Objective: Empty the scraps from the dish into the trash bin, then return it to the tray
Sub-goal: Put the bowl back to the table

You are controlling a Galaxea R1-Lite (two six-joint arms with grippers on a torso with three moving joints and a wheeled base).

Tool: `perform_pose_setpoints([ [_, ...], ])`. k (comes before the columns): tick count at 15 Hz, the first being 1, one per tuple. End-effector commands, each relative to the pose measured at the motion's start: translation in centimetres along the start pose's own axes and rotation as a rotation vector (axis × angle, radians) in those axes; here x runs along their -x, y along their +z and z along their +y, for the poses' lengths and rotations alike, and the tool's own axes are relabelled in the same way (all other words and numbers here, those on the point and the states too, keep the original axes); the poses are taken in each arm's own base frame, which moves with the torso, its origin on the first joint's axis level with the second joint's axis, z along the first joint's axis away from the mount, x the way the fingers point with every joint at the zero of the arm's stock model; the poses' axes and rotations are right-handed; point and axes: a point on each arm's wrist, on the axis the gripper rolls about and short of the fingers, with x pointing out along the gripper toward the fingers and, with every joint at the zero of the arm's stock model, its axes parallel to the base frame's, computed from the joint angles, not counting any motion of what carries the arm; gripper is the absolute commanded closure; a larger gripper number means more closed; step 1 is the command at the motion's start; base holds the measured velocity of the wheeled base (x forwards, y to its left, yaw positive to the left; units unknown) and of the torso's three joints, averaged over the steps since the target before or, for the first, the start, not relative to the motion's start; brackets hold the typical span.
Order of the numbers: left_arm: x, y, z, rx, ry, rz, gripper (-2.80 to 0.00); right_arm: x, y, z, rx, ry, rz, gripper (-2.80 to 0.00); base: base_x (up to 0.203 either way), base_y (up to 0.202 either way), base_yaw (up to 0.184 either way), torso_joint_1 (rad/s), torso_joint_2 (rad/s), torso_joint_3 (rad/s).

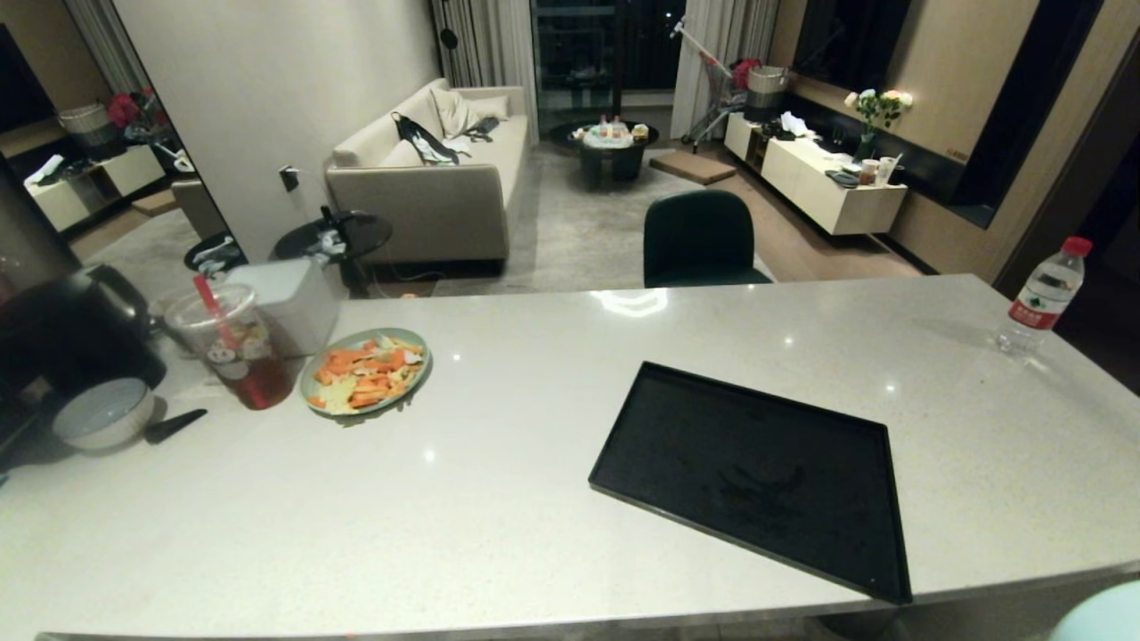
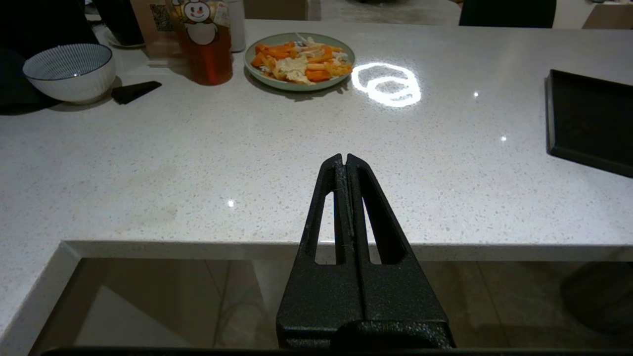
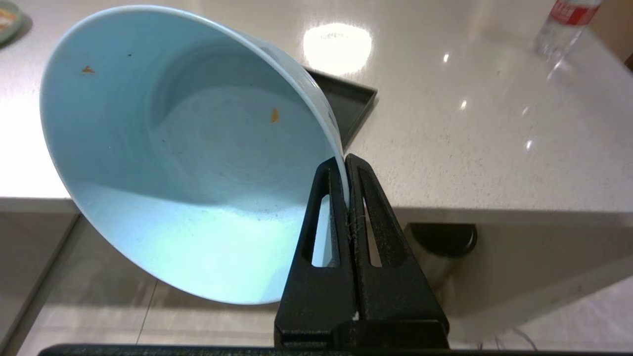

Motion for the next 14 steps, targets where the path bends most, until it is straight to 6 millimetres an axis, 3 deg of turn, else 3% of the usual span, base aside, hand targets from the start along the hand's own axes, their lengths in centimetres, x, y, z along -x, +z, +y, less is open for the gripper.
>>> perform_pose_setpoints([
  [1,0.0,0.0,0.0,0.001,0.0,0.001,0.0,-2.2,1.8,-0.2,-0.012,0.01,0.155,0.0,0.0,0.0,0.0,0.0,0.0,0.0],
  [4,0.0,0.0,0.0,0.001,0.0,0.001,0.0,-6.0,3.4,-0.6,-0.07,0.012,0.362,0.0,0.0,0.0,0.0,0.0,0.0,0.0],
  [7,0.0,0.0,0.0,0.001,0.0,0.001,0.0,-11.0,3.5,-0.9,-0.194,-0.014,0.599,0.0,0.0,0.0,0.0,0.0,0.0,0.0],
  [11,0.0,0.0,0.0,0.001,0.0,0.001,0.0,-19.7,3.3,-0.8,-0.483,-0.12,0.844,0.0,0.0,0.0,0.0,0.0,0.0,0.0],
  [14,0.0,0.0,0.0,0.001,0.0,0.001,0.0,-26.8,4.4,1.0,-0.792,-0.208,0.841,0.0,0.0,0.0,0.0,0.0,0.0,0.0],
])
